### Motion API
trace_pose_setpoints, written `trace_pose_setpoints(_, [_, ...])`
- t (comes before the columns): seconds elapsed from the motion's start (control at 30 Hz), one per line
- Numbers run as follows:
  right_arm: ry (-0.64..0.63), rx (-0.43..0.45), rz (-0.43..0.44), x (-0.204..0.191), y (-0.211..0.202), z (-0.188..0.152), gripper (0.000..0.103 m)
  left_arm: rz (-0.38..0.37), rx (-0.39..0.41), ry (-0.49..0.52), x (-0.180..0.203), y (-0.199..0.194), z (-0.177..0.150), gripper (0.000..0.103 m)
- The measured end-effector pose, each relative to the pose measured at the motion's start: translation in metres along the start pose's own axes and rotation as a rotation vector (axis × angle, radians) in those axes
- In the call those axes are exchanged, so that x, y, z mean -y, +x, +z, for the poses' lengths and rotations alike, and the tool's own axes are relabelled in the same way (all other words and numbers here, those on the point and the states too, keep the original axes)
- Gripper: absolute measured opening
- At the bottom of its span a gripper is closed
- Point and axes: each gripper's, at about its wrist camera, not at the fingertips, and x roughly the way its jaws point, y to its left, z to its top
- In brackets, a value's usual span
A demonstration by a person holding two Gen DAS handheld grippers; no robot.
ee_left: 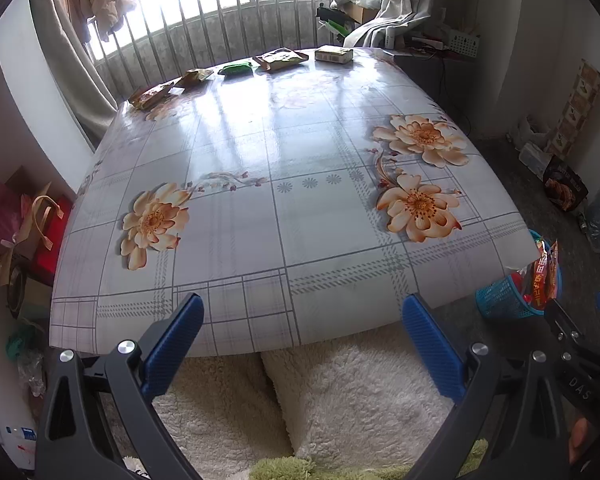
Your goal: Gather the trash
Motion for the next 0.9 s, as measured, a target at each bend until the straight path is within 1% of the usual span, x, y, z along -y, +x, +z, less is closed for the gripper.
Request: trace_pose_setpoints(0.9, [-0.010,0.008,0.004,-0.0012,-0.0014,0.0012,0.095,-0.003,-0.012,-0.008,-0.0045,0.0021,-0.0003,0.098])
